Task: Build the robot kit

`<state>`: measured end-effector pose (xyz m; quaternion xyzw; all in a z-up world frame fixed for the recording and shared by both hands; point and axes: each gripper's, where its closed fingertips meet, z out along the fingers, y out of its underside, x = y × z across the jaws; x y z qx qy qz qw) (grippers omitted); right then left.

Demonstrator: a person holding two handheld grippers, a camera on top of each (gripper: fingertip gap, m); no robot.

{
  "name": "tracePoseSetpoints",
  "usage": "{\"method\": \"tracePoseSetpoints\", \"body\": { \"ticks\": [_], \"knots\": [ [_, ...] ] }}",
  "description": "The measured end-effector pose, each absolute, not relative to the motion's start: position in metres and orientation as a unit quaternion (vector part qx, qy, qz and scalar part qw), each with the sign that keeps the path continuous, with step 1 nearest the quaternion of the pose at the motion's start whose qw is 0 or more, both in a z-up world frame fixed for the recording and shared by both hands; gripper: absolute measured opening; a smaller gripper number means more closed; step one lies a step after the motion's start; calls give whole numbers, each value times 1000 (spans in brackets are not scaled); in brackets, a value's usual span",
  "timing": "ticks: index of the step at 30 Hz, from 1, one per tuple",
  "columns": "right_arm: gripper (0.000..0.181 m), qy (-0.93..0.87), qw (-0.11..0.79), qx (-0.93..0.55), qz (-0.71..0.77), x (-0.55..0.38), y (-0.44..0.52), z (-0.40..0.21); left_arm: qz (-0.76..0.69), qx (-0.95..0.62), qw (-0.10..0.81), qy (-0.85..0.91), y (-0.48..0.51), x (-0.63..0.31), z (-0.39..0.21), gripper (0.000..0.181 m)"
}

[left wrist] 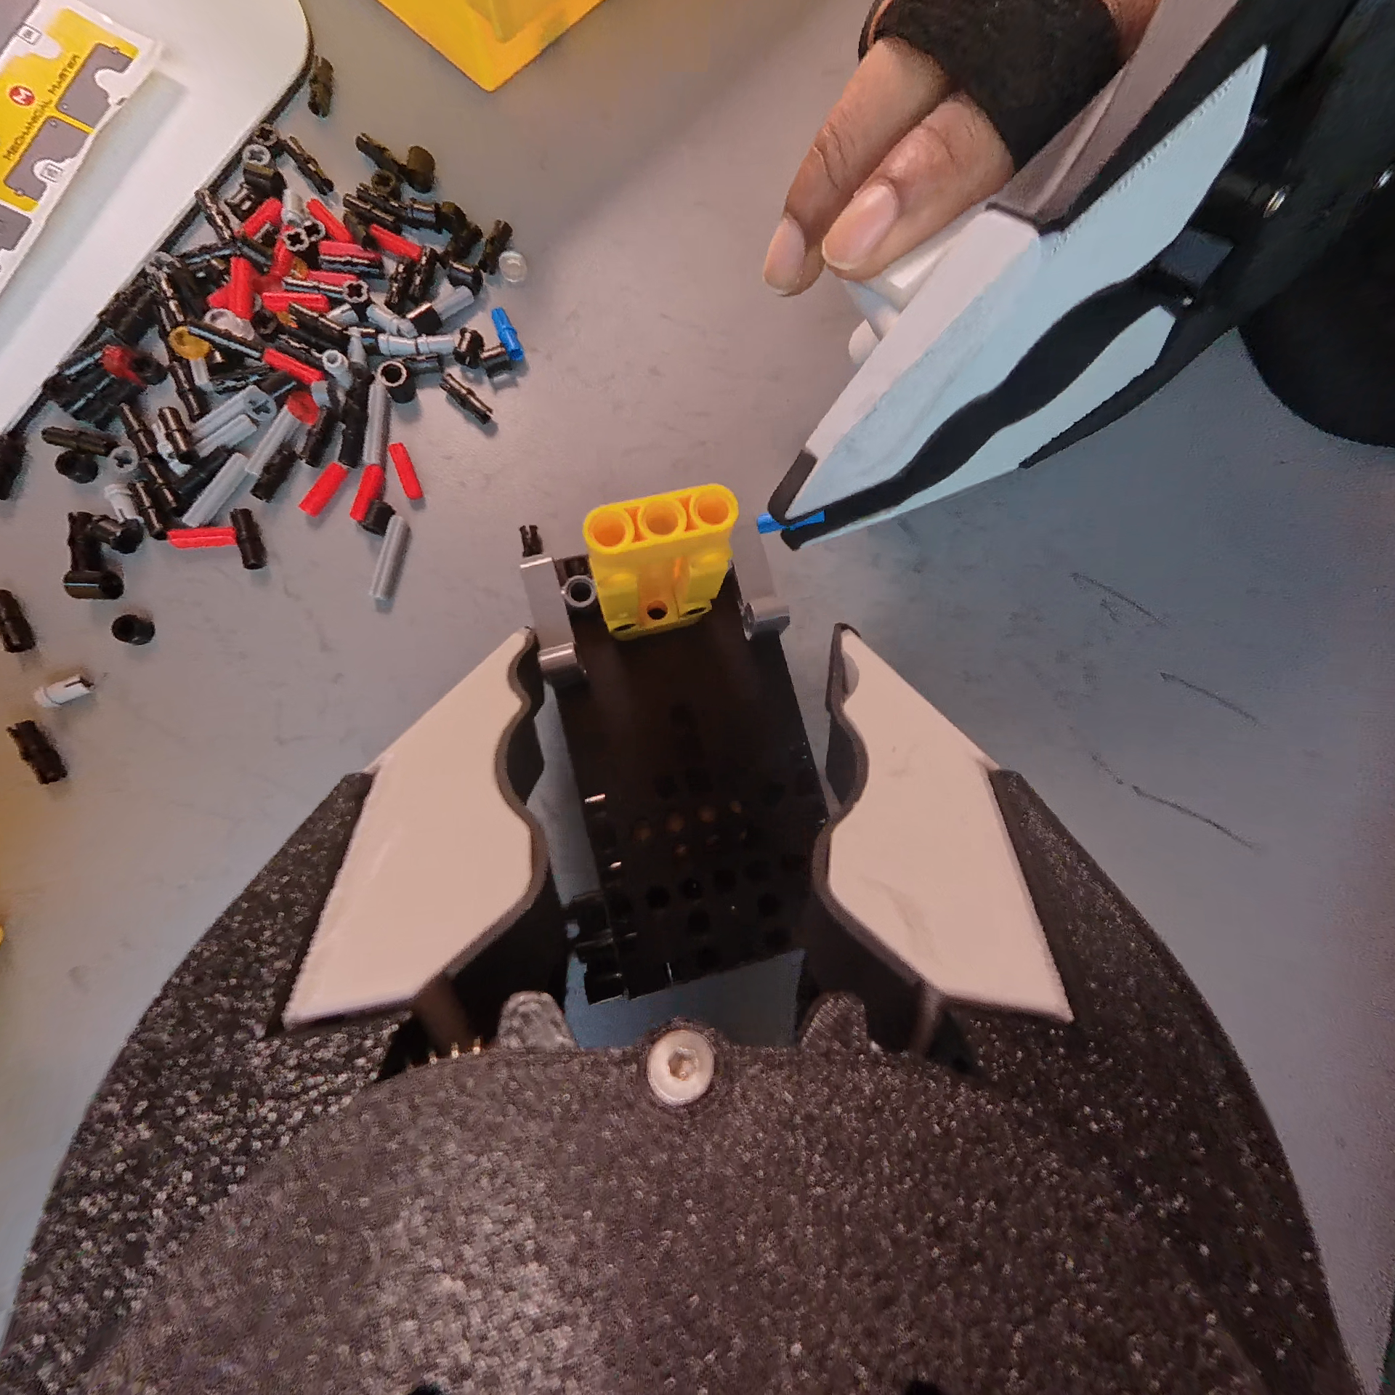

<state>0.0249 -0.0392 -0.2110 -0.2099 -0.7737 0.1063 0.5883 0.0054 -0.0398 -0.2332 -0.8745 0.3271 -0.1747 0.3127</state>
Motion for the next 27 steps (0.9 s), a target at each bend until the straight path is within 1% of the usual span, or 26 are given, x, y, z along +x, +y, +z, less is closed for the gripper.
{"method": "tracePoseSetpoints", "body": {
  "ticks": [2, 5, 7, 8, 12, 14, 16, 18, 20, 21, 24, 26, 27],
  "knots": [
    [4, -773, 581, -224, 122, 26, -41, -207, -147, -878, 304, 339, -44, 2, -234, 81],
    [4, -771, 576, -236, 134, 31, -43, -203, -102, -884, 294, 348, -52, -3, -237, 81],
    [4, -766, 578, -245, 139, 34, -43, -199, -76, -890, 279, 353, -56, -5, -246, 76],
    [4, -761, 579, -254, 144, 36, -43, -197, -76, -891, 278, 351, -56, -5, -246, 69],
    [4, -737, 580, -296, 180, 44, -43, -183, -153, -891, 249, 348, -67, 6, -242, 67],
    [4, -723, 564, -327, 230, 50, -50, -172, -257, -877, 220, 341, -86, 25, -231, 67],
    [4, -711, 527, -359, 296, 59, -61, -162, -392, -843, 168, 328, -113, 48, -214, 67],
    [4, -699, 485, -384, 359, 68, -73, -155, -467, -813, 120, 325, -132, 59, -209, 67],
    [5, -690, 443, -403, 406, 76, -84, -152, -492, -806, 92, 315, -138, 64, -215, 67],
    [4, -685, 428, -409, 426, 79, -89, -150, -510, -799, 90, 306, -137, 66, -214, 62],
    [4, -686, 379, -419, 459, 87, -102, -153, -534, -794, 103, 271, -120, 63, -211, 60],
    [5, -702, 361, -418, 450, 91, -108, -160, -526, -802, 114, 259, -109, 57, -213, 55],
    [5, -711, 359, -417, 438, 92, -109, -165, -512, -809, 125, 259, -104, 54, -215, 55]
  ]
}}
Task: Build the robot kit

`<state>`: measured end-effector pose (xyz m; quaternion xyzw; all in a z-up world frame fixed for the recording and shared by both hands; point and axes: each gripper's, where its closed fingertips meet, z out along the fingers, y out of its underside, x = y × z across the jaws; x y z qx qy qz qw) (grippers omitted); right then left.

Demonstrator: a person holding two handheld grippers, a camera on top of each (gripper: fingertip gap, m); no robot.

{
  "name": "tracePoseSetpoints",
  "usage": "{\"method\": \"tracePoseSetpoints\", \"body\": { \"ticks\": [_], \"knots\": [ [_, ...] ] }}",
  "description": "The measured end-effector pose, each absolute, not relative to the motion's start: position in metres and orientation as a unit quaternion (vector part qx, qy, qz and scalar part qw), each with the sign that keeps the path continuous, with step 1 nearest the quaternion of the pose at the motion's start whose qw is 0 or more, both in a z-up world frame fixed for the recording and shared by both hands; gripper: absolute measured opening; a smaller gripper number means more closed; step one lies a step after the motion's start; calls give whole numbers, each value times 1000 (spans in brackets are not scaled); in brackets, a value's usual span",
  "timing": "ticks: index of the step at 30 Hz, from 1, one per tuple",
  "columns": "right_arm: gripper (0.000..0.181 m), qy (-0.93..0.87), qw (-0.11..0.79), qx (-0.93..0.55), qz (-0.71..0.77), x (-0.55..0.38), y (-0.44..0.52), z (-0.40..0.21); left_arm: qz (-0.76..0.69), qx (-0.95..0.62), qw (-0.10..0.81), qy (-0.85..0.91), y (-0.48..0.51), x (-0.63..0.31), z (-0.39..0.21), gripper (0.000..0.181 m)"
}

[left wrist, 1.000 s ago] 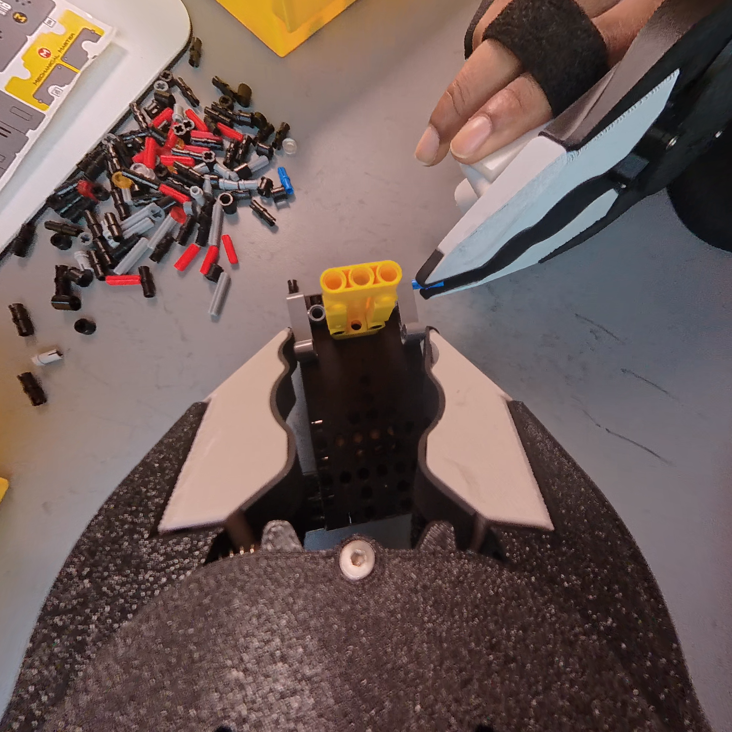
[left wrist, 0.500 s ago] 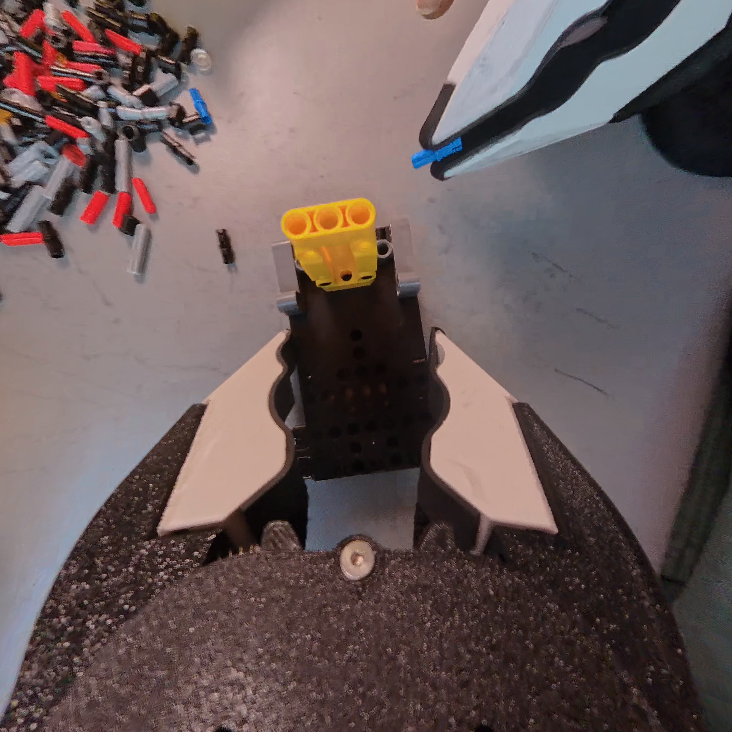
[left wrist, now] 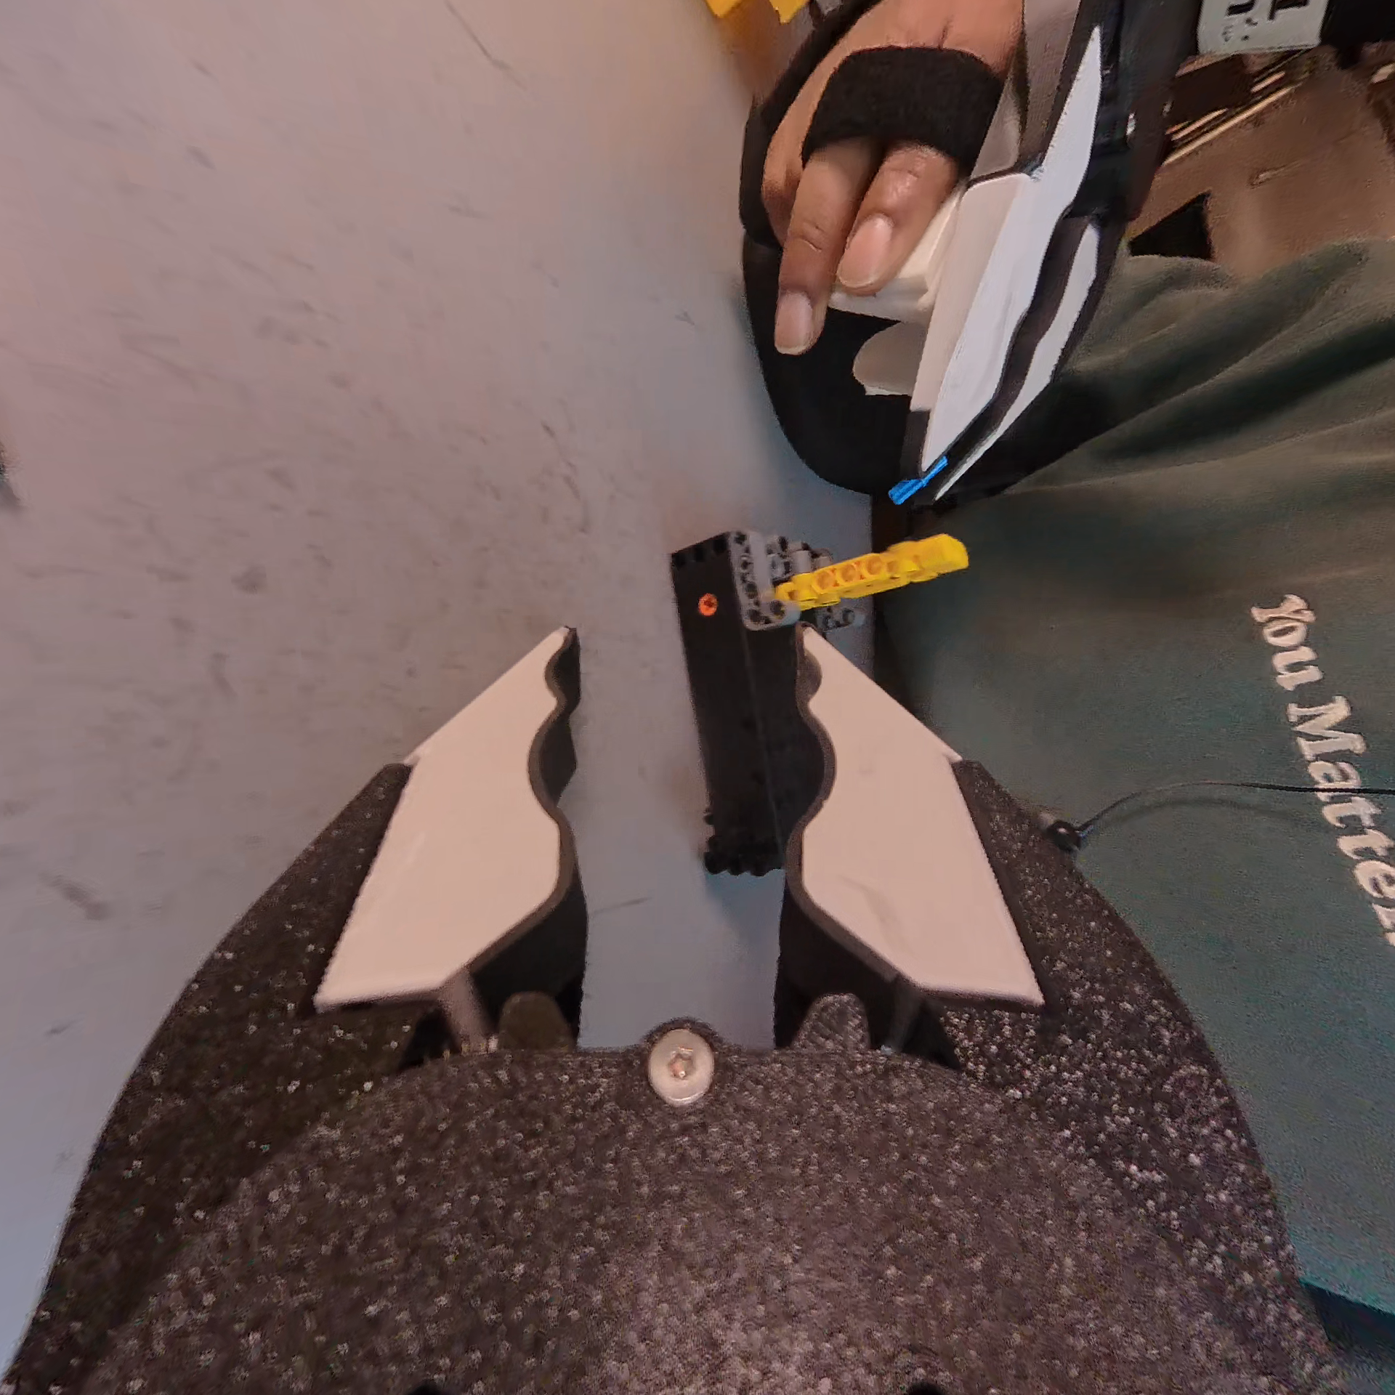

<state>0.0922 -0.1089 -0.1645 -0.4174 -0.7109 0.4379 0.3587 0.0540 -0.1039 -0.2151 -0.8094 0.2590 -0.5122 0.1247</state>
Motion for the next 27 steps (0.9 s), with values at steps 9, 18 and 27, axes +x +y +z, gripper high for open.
{"method": "tracePoseSetpoints", "body": {
  "ticks": [9, 18, 27],
  "knots": [
    [5, -686, 378, -458, 421, 102, -87, -174, -294, -811, 312, 399, -126, 54, -193, 61],
    [5, -674, 399, -478, 397, 95, -74, -181, -121, -765, 394, 495, -194, 59, -217, 66],
    [5, -668, 401, -486, 396, 94, -76, -185, -21, -713, 386, 585, -183, 64, -233, 66]
  ]
}}
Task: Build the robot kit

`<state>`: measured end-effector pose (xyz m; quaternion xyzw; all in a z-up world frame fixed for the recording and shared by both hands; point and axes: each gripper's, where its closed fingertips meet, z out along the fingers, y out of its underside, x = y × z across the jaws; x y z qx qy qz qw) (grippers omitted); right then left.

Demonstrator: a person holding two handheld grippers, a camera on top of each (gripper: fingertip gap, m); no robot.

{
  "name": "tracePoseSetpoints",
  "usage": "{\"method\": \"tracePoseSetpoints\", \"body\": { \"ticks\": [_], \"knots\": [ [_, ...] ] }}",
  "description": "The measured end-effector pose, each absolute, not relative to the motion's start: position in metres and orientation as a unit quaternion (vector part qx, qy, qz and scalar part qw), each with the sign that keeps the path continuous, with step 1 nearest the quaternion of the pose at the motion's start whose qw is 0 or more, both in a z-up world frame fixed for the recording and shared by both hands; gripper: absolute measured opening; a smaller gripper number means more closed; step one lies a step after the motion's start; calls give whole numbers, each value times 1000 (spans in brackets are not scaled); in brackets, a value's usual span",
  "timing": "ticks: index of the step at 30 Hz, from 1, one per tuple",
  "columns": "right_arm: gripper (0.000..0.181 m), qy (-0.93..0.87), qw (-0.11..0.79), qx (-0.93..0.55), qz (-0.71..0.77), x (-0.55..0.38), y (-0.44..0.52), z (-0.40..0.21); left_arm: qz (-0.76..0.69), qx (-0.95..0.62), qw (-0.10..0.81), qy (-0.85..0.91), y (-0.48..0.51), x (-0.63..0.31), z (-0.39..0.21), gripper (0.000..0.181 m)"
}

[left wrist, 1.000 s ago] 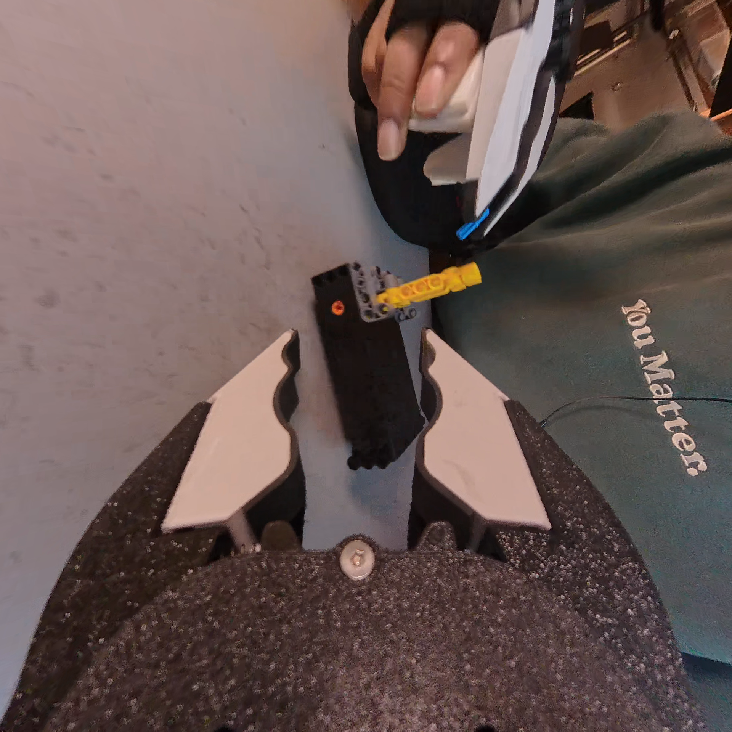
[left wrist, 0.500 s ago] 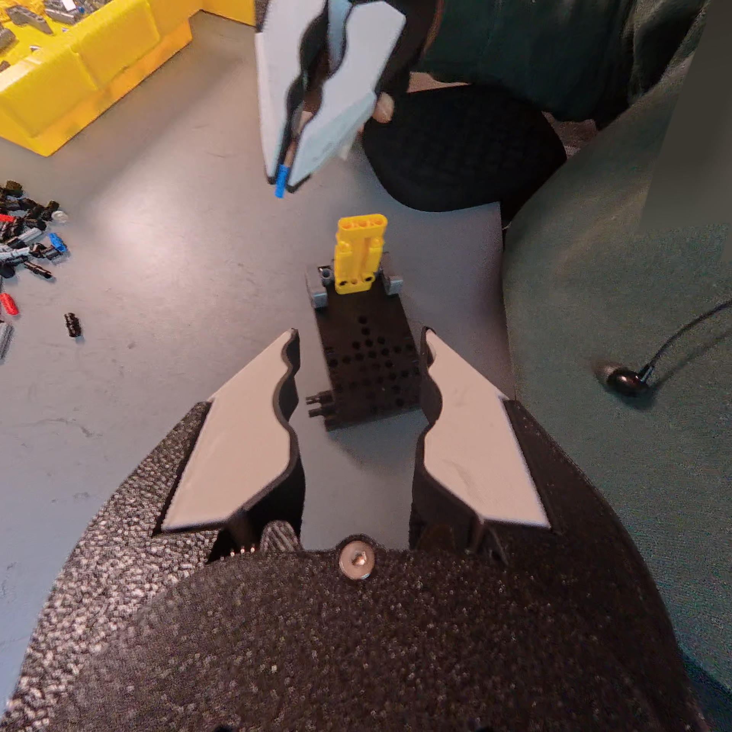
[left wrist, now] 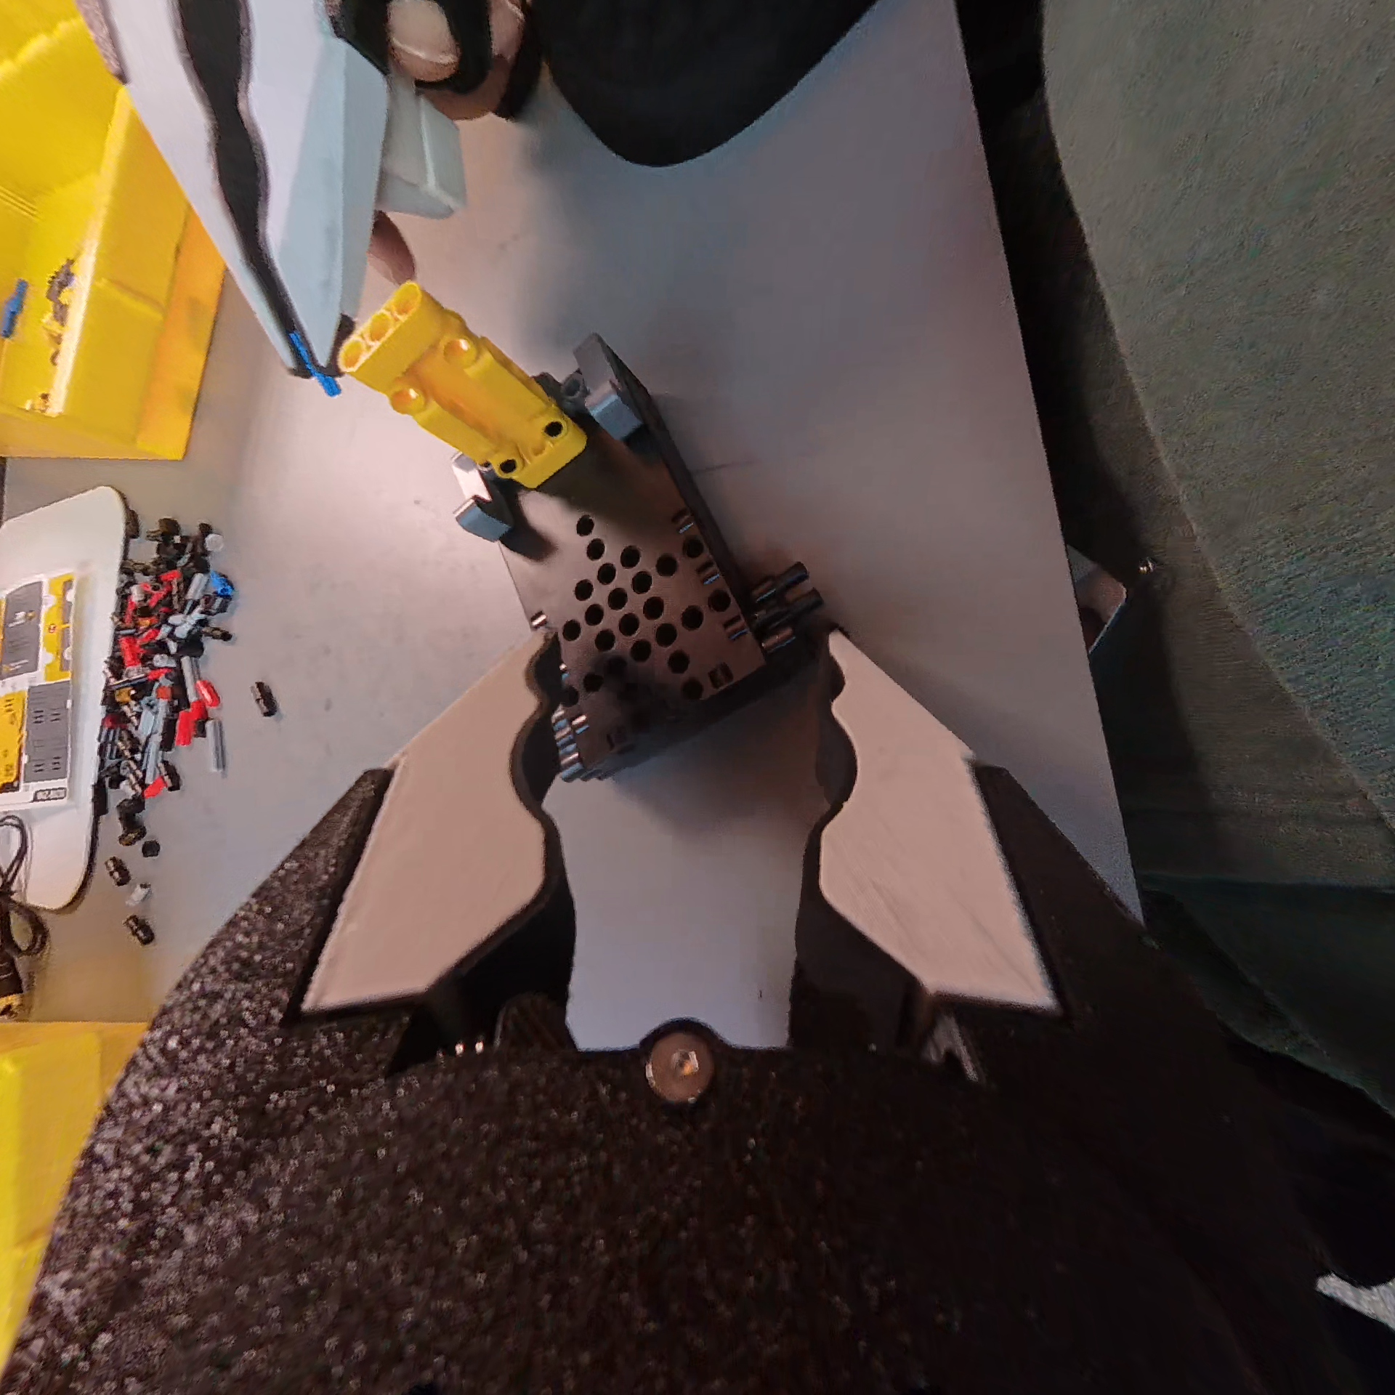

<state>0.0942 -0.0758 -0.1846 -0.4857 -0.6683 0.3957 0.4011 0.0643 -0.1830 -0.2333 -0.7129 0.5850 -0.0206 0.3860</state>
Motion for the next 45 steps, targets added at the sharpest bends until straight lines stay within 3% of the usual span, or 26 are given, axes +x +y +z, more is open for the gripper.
{"method": "tracePoseSetpoints", "body": {
  "ticks": [2, 12, 20, 25, 40, 45],
  "knots": [
    [5, -668, 405, -485, 393, 94, -76, -184, -40, -707, 367, 603, -187, 67, -237, 54],
    [5, -667, 406, -472, 409, 96, -81, -179, -222, -761, 373, 482, -177, 62, -207, 50],
    [5, -660, 386, -475, 435, 97, -84, -171, -527, -781, 219, 254, -156, 41, -186, 50],
    [5, -672, 373, -478, 425, 95, -85, -177, -627, -744, 149, 178, -143, 29, -182, 51],
    [5, -691, 342, -473, 426, 84, -89, -183, -546, -770, 209, 256, -147, 20, -176, 53],
    [5, -674, 356, -469, 447, 83, -88, -172, -480, -774, 306, 279, -126, 9, -152, 47]
  ]
}}
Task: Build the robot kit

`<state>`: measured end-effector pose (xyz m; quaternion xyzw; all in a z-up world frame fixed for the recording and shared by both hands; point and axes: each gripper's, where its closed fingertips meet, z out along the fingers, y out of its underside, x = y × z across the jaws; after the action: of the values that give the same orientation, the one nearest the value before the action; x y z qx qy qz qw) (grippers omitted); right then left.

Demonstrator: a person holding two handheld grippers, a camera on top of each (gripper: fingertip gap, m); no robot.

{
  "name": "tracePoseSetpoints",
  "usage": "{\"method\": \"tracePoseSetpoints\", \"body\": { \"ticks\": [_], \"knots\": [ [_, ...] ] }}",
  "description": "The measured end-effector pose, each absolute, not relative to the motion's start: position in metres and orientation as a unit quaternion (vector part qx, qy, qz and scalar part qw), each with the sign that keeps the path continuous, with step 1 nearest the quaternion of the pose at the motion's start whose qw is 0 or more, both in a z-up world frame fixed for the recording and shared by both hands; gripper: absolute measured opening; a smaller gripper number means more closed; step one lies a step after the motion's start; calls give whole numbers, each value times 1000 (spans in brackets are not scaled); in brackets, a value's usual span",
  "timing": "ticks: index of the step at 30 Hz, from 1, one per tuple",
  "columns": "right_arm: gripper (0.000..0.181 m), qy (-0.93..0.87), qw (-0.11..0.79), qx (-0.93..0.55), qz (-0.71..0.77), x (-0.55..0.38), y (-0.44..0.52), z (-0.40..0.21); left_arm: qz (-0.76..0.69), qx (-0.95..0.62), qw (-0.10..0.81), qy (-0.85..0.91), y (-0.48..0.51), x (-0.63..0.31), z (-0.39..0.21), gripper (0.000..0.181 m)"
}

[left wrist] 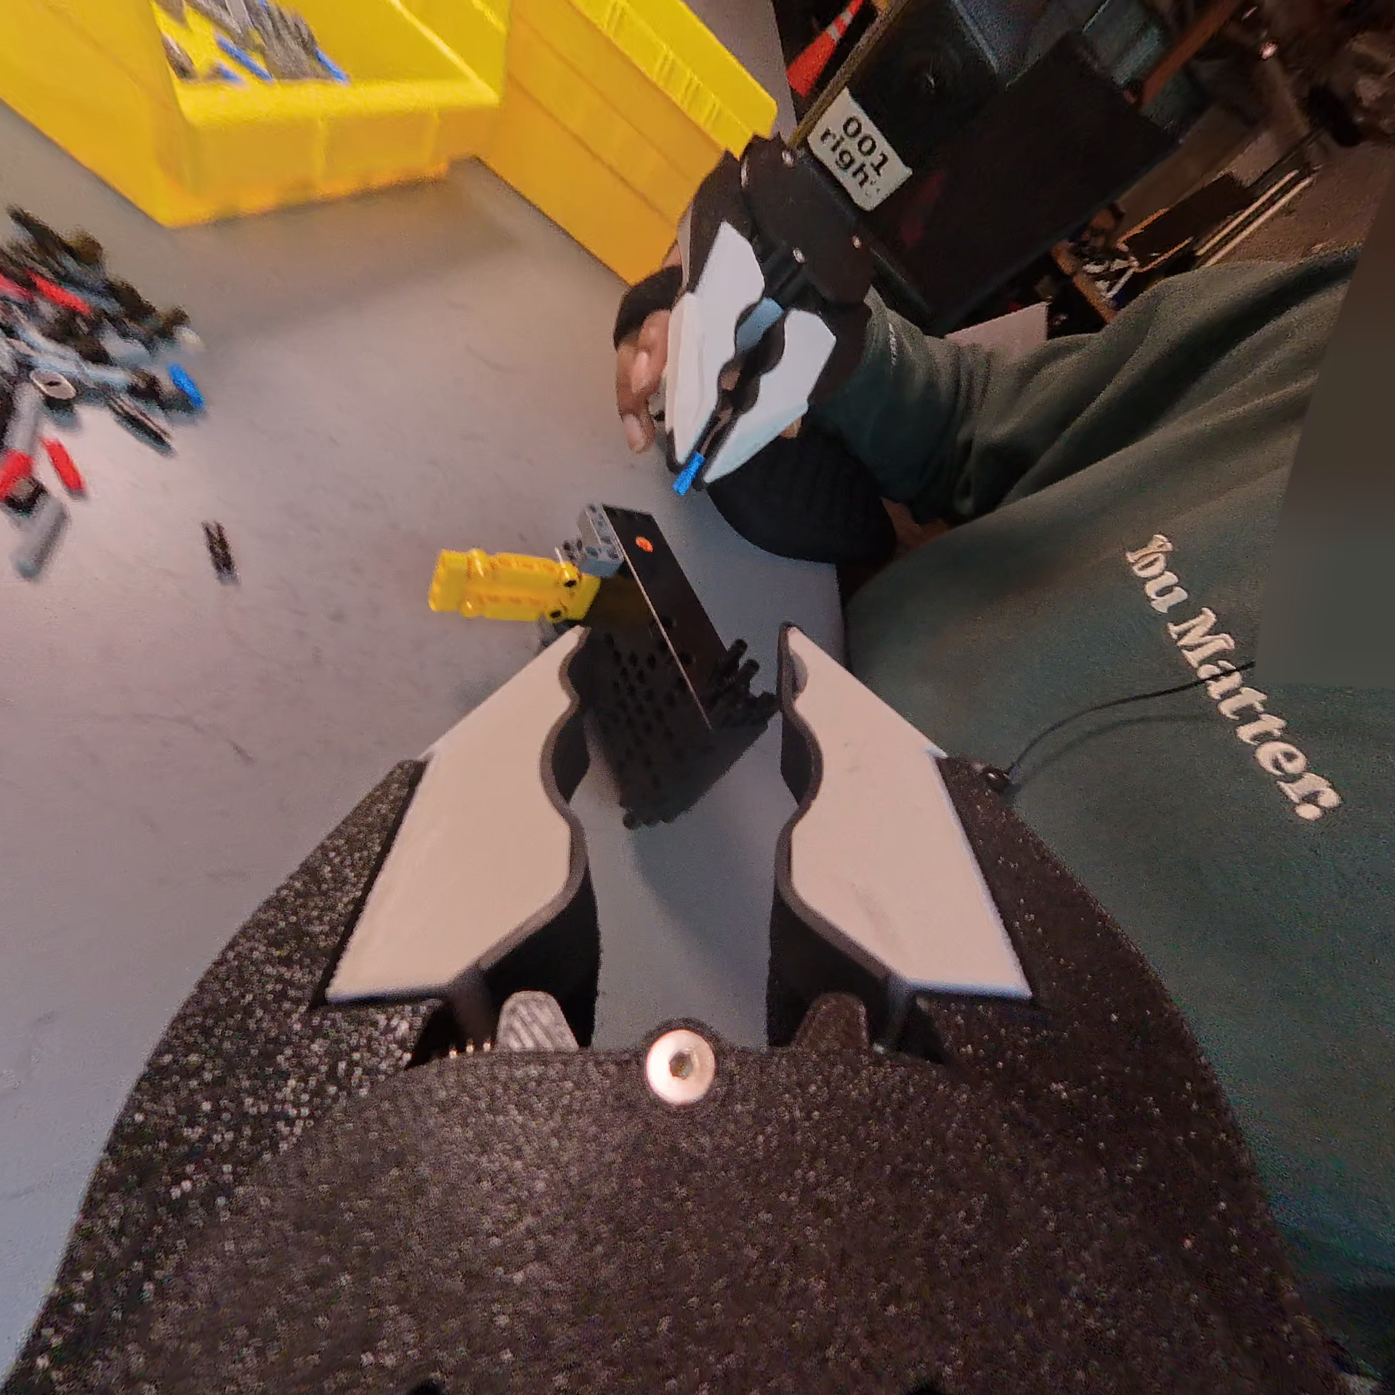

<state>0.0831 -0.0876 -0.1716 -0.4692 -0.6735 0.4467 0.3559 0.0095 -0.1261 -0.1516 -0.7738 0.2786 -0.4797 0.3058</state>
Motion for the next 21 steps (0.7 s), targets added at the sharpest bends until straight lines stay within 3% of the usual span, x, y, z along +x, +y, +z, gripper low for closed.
{"method": "tracePoseSetpoints", "body": {
  "ticks": [5, 11, 21],
  "knots": [
    [5, -626, 420, -401, 520, 79, -94, -124, -417, -738, 387, 362, -116, 38, -122, 27],
    [5, -612, 464, -328, 550, 77, -109, -84, -523, -675, 388, 345, -116, 73, -94, 10],
    [5, -608, 456, -315, 568, 71, -116, -78, -498, -657, 421, 379, -120, 80, -88, 3]
  ]
}}
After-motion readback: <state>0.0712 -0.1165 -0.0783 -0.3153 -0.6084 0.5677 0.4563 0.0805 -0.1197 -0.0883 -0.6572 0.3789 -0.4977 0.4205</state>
